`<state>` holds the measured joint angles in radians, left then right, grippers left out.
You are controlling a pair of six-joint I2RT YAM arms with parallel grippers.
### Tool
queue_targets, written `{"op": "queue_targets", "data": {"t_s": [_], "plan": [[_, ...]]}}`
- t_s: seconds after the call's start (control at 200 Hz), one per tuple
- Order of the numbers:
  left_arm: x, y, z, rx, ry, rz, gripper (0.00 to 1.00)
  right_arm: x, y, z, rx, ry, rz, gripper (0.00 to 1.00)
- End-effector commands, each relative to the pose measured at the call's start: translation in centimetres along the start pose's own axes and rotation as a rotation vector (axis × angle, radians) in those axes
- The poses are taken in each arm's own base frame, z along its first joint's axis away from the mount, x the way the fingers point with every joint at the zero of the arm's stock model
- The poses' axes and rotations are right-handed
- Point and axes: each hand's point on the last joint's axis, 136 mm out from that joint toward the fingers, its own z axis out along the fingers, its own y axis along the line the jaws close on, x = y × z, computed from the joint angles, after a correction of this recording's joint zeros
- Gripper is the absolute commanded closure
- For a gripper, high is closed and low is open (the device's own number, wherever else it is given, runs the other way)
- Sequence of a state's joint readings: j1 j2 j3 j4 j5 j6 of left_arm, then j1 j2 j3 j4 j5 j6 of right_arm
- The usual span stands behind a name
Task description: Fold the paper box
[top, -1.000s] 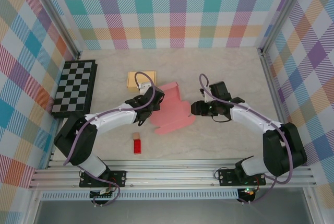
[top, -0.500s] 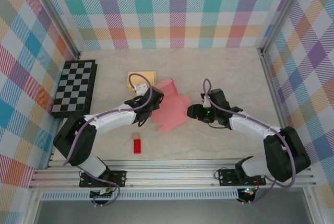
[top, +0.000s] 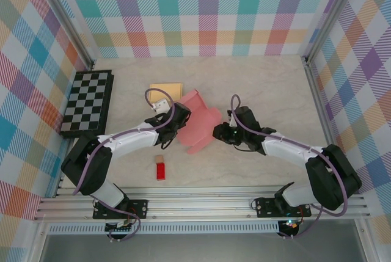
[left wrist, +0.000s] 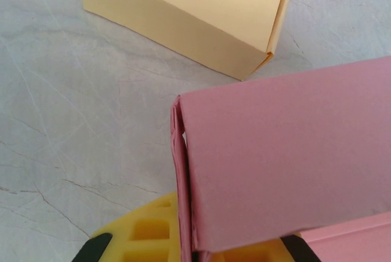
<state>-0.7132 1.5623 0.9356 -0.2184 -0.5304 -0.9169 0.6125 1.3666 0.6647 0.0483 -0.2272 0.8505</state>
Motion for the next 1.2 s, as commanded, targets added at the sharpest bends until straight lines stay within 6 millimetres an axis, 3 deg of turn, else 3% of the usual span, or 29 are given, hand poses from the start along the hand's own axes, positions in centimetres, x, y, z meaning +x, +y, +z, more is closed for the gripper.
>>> {"op": "queue_targets", "data": {"t_s": [0.0,0.115,0.245,0.5,0.58,0.725,0.82,0.99,1.099,1.194], "plan": [[0.0,0.1,-0.5,0.01,0.0,-0.039,1.0,-1.5,2.2,-0.1,-0.027,-0.061,-0.043,0.9],[0.1,0.1,-0.6,0.011,0.003,-0.046,0.95,-1.5,2.5,-0.2,-0.014,-0.065,-0.07,0.95],[0.1,-0.3,-0.7,0.033,0.011,-0.044,0.82,-1.5,2.1,-0.4,0.014,-0.069,-0.086,1.0],[-0.4,-0.1,-2.0,0.081,0.005,-0.039,0.38,-2.3,1.1,-2.1,0.138,-0.094,-0.199,1.0],[-0.8,-0.4,-3.1,0.115,0.016,-0.031,0.31,-3.0,0.5,-3.5,0.22,-0.115,-0.28,1.0],[-1.9,-0.3,-5.3,0.164,0.002,-0.004,0.29,-4.7,0.6,-6.4,0.331,-0.154,-0.432,1.0],[-1.8,-0.2,-5.7,0.176,0.011,0.011,0.29,-4.8,0.8,-6.9,0.333,-0.146,-0.436,1.0],[2.0,-3.2,-4.2,0.352,0.141,0.059,0.29,-3.9,0.3,-5.3,0.217,-0.137,-0.18,1.0],[4.4,-4.1,-2.4,0.379,0.226,0.12,0.3,-3.2,-1.7,-4.4,0.208,-0.153,0.03,0.97],[5.8,-4.7,-1.0,0.347,0.3,0.169,0.35,-2.4,-2.9,-3.6,0.216,-0.14,0.102,0.98]]}}
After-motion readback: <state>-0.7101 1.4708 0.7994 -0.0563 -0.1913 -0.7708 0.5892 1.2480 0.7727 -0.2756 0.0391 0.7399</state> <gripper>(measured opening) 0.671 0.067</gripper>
